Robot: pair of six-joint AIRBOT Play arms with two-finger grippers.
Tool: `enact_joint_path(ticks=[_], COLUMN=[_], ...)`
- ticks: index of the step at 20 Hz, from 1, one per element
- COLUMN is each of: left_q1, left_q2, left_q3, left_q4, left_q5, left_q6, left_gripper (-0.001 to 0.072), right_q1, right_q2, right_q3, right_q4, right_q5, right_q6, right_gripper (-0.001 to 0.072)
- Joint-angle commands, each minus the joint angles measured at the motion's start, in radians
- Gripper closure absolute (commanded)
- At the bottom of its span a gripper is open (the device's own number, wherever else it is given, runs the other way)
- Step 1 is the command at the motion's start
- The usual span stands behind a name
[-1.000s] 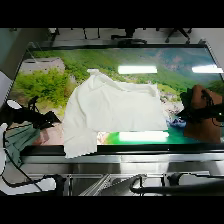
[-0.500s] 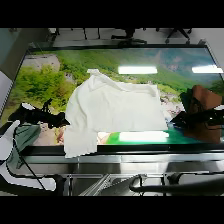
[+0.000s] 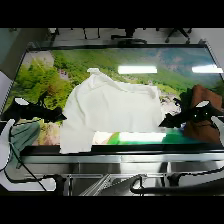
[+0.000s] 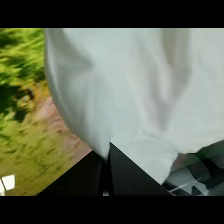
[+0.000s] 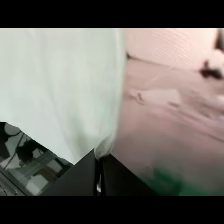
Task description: Fold the shirts.
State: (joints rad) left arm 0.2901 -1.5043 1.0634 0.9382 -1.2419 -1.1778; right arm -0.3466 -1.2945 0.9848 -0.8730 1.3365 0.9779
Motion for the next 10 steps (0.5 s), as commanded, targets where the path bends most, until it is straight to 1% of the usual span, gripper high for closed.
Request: enact_joint_path(ticks=[1, 3, 5, 7, 8, 10], left_q1=[0.001, 0.001, 0.002, 0.002, 0.002, 0.004], left_q2=[0.146, 0.250, 0.356, 0.463, 0.512, 0.603], left_q3=[0.054, 0.161, 0.316, 0.495, 0.577, 0.742], left_q4=[-0.111, -0.175, -0.267, -0.317, -0.311, -0.267], left_q5=[-0.078, -0.155, -0.207, -0.167, -0.134, -0.055], left_q6=[0.018, 0.018, 0.002, -0.029, -0.036, -0.040], left_gripper=[0.0692, 0.0692, 0.0692, 0.0692, 0.0692, 0.0691], right_q1=[0.036, 0.011, -0.031, -0.089, -0.118, -0.183], right_q2=[0.084, 0.185, 0.297, 0.389, 0.430, 0.507], right_q3=[0.050, 0.167, 0.335, 0.529, 0.619, 0.776], right_q4=[0.156, 0.295, 0.456, 0.581, 0.594, 0.576], right_q5=[0.073, 0.095, 0.092, 0.074, 0.052, -0.009], right_q6=[-0.029, -0.047, -0.051, -0.049, -0.037, -0.012], right_gripper=[0.0690, 0.0690, 0.0690, 0.0691, 0.0691, 0.0690])
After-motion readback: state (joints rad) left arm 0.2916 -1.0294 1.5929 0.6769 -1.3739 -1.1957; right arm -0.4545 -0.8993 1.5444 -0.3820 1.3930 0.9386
